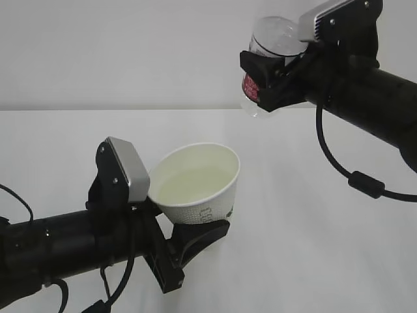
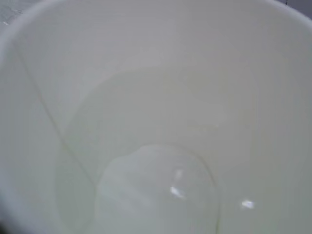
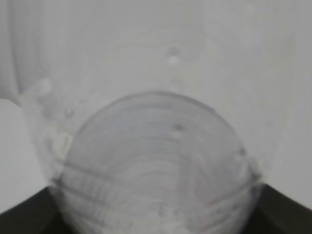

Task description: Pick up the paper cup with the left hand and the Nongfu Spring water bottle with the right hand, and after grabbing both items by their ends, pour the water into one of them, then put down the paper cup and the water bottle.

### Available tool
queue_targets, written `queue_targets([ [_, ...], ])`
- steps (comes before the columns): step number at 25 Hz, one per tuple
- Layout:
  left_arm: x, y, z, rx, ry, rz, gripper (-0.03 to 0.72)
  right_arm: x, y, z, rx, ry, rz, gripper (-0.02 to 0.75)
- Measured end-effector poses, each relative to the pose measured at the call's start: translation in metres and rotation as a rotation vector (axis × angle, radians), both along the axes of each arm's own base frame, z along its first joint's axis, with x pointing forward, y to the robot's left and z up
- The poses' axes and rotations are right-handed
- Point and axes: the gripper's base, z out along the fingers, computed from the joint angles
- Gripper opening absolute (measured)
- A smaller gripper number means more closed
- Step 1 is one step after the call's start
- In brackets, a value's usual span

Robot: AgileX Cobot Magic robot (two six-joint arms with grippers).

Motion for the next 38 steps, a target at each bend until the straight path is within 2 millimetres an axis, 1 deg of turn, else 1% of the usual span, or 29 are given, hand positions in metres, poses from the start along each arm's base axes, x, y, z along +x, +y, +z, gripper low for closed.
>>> queue_targets([
  [5, 0.000, 0.000, 0.000, -0.004, -0.002, -0.001, 0.492, 0.000, 0.000, 0.000, 0.052, 0.033, -0.001, 0.512],
  [10, 0.000, 0.000, 0.000, -0.004, -0.002, -0.001, 0.492, 0.000, 0.000, 0.000, 0.063, 0.040, -0.001, 0.512],
  [14, 0.000, 0.000, 0.000, -0.004, -0.002, -0.001, 0.492, 0.000, 0.000, -0.001, 0.060, 0.050, -0.007, 0.512],
  [17, 0.000, 0.000, 0.000, -0.004, -0.002, -0.001, 0.492, 0.002, -0.003, -0.004, 0.034, 0.076, -0.041, 0.512],
  [21, 0.000, 0.000, 0.001, -0.006, -0.003, -0.001, 0.492, 0.003, -0.006, -0.005, 0.003, 0.068, -0.082, 0.512],
  [38, 0.000, 0.000, 0.001, -0.006, -0.003, 0.000, 0.492, 0.007, -0.014, -0.008, 0.030, 0.111, -0.153, 0.512],
])
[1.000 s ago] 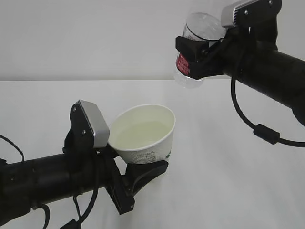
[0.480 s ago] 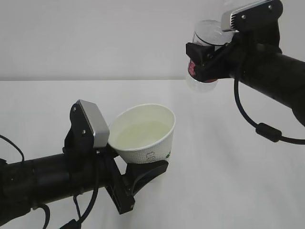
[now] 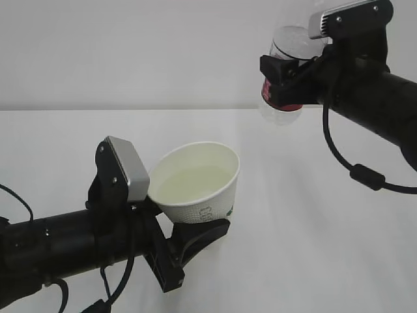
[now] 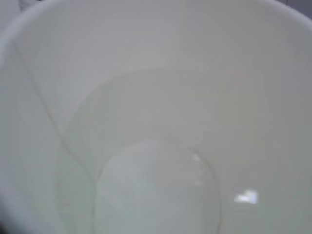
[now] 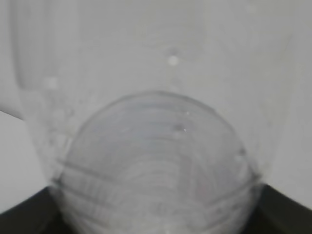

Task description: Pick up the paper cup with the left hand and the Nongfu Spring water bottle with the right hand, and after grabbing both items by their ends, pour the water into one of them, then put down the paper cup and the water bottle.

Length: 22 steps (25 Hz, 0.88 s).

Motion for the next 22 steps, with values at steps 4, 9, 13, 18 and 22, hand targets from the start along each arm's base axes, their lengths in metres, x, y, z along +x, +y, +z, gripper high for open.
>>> queue_targets([
  [4, 0.000, 0.000, 0.000, -0.001, 0.001, 0.004, 0.492, 0.004, -0.010, 0.000, 0.013, 0.005, -0.043, 0.512],
  [9, 0.001, 0.001, 0.000, -0.004, 0.003, 0.014, 0.492, 0.011, -0.033, 0.000, 0.020, 0.008, -0.118, 0.512],
  [13, 0.002, 0.001, 0.000, -0.006, 0.004, 0.021, 0.492, 0.015, -0.050, -0.001, 0.021, 0.014, -0.170, 0.512],
  [18, 0.002, 0.001, 0.000, -0.009, 0.007, 0.034, 0.492, 0.019, -0.072, -0.002, 0.016, 0.029, -0.238, 0.512],
  [22, 0.003, 0.001, 0.000, -0.010, 0.008, 0.036, 0.492, 0.020, -0.089, -0.005, 0.009, 0.062, -0.295, 0.512],
])
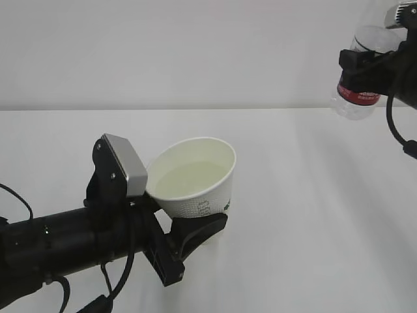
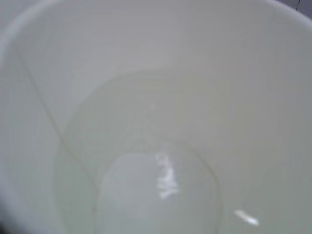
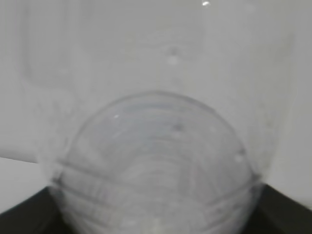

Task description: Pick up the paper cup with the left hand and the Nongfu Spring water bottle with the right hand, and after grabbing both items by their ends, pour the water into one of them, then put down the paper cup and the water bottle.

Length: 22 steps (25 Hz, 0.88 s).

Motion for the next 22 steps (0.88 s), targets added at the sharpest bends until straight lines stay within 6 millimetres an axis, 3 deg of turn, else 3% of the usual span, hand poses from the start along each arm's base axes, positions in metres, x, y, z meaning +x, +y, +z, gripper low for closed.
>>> queue_targets([
  [22, 0.0056, 0.0034, 0.0008, -0.021, 0.016, 0.078, 0.492, 0.0002, -0.0102, -0.0038, -0.020, 0.041, -0.078, 0.512],
])
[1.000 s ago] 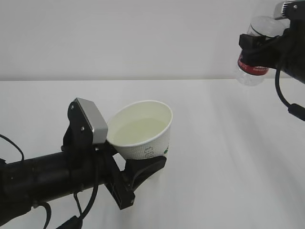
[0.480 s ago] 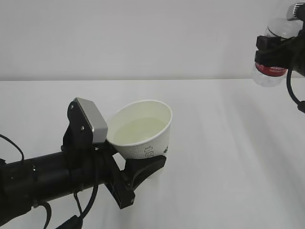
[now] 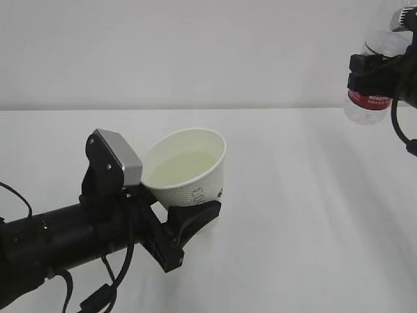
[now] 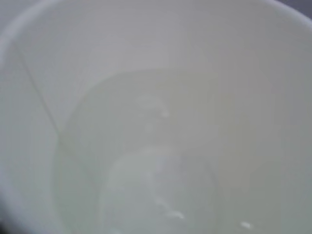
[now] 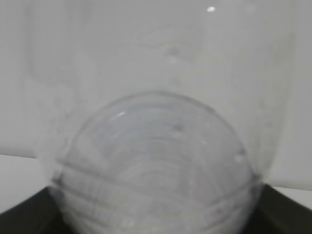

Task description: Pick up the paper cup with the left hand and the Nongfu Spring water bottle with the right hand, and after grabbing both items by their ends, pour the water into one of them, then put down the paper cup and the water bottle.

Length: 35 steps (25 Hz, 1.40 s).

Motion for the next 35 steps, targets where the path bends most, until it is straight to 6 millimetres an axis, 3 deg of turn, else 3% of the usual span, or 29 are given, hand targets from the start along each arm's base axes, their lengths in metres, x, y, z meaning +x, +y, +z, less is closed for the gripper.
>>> queue_targets([
  [11, 0.009, 0.008, 0.001, 0.021, -0.040, 0.074, 0.492, 0.000, 0.000, 0.000, 0.002, 0.002, 0.000, 0.512],
  [35, 0.056, 0.082, 0.001, 0.026, -0.040, 0.377, 0.492, 0.000, 0.000, 0.000, 0.002, 0.002, -0.001, 0.512],
])
